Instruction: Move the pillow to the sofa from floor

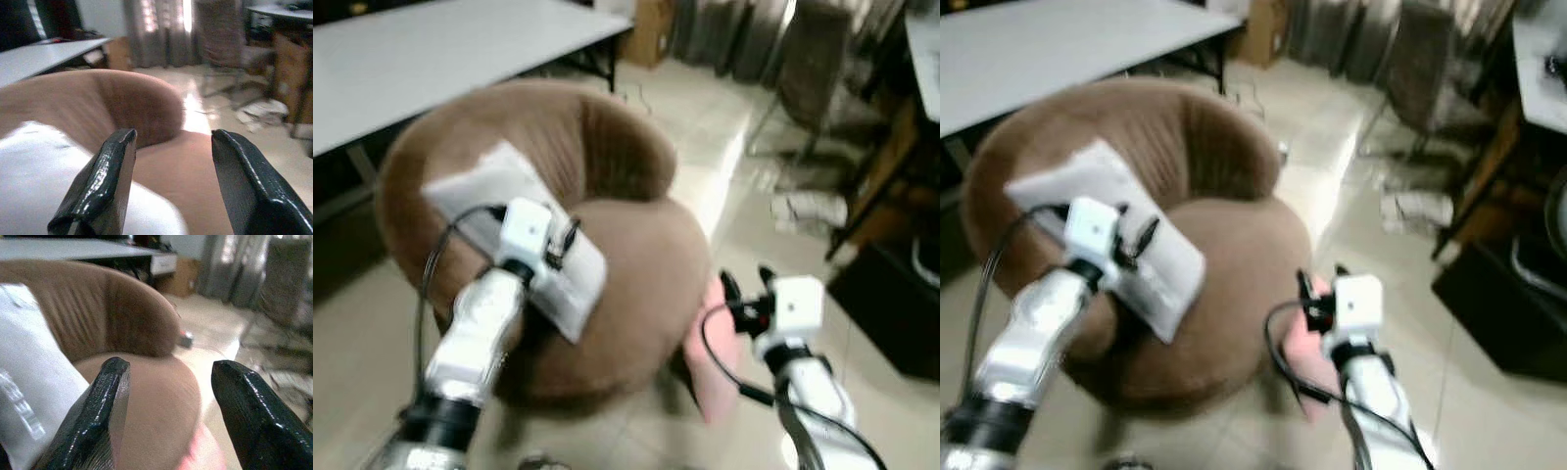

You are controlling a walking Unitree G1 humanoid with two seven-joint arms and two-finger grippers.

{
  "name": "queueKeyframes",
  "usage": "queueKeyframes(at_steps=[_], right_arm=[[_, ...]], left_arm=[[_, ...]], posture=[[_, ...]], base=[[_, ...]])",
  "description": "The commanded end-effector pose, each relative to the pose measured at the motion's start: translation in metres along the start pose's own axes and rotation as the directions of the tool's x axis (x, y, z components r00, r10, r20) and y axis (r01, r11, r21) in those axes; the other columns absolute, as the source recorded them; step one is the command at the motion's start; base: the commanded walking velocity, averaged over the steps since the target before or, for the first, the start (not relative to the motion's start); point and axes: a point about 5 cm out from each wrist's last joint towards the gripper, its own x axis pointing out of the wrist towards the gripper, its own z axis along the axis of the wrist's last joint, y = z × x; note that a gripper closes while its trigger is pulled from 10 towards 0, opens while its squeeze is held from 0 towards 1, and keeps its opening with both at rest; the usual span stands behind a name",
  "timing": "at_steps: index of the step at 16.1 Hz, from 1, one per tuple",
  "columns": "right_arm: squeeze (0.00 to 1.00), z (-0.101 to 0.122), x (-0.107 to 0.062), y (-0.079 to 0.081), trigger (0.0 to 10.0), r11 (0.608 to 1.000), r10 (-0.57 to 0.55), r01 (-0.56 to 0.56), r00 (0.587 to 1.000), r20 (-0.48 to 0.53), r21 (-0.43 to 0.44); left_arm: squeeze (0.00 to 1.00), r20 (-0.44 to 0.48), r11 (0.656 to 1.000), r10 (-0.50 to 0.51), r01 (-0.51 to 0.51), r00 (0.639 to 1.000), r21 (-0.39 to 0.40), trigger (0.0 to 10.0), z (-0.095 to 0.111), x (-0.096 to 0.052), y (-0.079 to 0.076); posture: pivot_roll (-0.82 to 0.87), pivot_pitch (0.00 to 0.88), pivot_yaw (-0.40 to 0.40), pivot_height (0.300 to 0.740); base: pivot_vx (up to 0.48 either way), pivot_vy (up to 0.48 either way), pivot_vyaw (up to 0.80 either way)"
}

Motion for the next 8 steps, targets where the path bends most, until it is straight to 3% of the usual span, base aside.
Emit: queueKeyframes(at_steps=[1,5,8], right_arm=[[0.00,0.0028,0.0009,-0.0031,10.0,1.000,-0.020,0.020,1.000,0.012,0.009],[0.00,0.0023,-0.0005,-0.0004,10.0,1.000,0.002,-0.002,1.000,0.014,-0.017],[0.00,0.0013,-0.0021,0.0004,10.0,1.000,0.004,-0.003,1.000,0.012,-0.017]], left_arm=[[0.00,0.005,1.000,-0.015,0.015,1.000,0.023,10.0,0.0035,0.0020,-0.0001],[0.00,-0.008,0.999,-0.023,0.023,1.000,0.032,10.0,0.0011,0.0019,-0.0010],[0.00,-0.012,0.999,-0.030,0.030,0.999,0.038,10.0,0.0006,0.0023,-0.0013]], posture=[[0.06,0.011,-0.036,0.740],[0.06,0.007,-0.022,0.740],[0.06,0.007,-0.015,0.740]], base=[[0.000,-0.458,0.00],[0.000,-0.454,0.00],[0.000,-0.454,0.80]])
